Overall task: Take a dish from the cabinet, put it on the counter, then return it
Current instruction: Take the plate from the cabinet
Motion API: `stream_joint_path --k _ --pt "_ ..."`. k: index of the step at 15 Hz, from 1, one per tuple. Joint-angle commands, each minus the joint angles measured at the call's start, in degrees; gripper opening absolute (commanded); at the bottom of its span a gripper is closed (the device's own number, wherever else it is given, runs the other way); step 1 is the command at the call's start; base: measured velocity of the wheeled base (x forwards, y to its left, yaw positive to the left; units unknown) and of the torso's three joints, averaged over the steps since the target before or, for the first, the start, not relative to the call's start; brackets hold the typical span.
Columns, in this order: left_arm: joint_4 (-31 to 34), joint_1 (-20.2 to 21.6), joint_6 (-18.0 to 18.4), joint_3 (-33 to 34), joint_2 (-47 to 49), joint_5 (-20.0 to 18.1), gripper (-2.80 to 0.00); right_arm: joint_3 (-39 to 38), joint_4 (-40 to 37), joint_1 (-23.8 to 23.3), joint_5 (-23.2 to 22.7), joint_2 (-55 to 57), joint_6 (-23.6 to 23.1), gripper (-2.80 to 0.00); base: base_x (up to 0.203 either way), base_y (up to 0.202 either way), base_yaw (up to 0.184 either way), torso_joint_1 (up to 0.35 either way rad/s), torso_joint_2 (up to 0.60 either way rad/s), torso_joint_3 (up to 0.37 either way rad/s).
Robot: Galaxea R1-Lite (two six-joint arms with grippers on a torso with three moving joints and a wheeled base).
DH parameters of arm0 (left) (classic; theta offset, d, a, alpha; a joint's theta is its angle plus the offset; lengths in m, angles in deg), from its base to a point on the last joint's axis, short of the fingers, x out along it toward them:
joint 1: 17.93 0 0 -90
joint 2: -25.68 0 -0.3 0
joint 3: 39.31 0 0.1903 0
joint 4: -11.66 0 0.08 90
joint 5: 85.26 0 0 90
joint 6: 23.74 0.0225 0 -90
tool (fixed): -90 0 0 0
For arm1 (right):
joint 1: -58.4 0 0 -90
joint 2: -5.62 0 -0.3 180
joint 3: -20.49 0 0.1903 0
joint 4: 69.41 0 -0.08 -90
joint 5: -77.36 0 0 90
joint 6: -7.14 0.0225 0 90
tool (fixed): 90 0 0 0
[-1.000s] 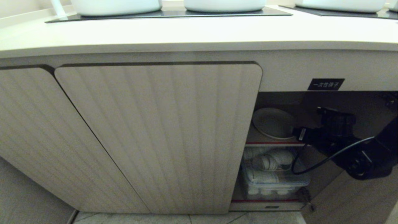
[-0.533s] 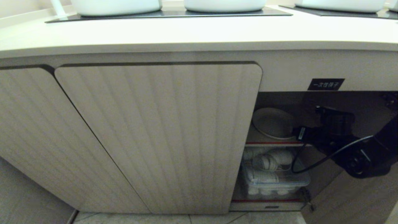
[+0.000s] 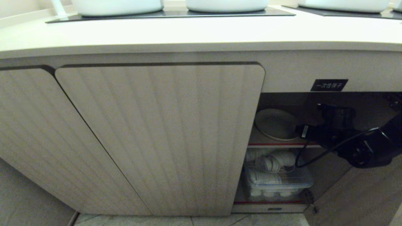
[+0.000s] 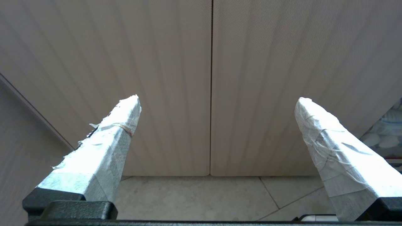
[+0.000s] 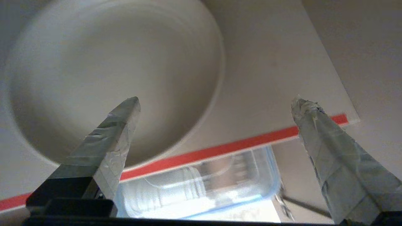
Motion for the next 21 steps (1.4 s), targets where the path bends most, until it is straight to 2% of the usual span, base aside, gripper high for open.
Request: stream_joint_path --k 1,7,13,21 --pt "0.0 0.0 0.0 0.0 -0.02 0.0 0.0 0.45 -0.24 -0.45 -0.02 -0.19 0.08 0.0 0.0 0.0 0.0 0.0 0.0 0.0" --pt "0.0 0.0 0.0 0.0 -0.02 -0.04 0.0 5.86 -7.62 -2.28 -0.02 -0.04 0.08 0.0 0.0 0.0 0.0 0.0 0.0 0.0" --pt "0.0 0.0 0.0 0.0 -0.02 -0.03 0.0 7.37 -8.83 -2.3 -0.11 1.19 0.51 0.0 0.0 0.0 0.0 0.0 0.0 0.0" --pt "0.0 0.0 0.0 0.0 -0.02 0.0 0.0 13.09 -15.18 -2.04 -0.35 2.83 0.7 0.0 0.0 0.0 0.0 0.0 0.0 0.0"
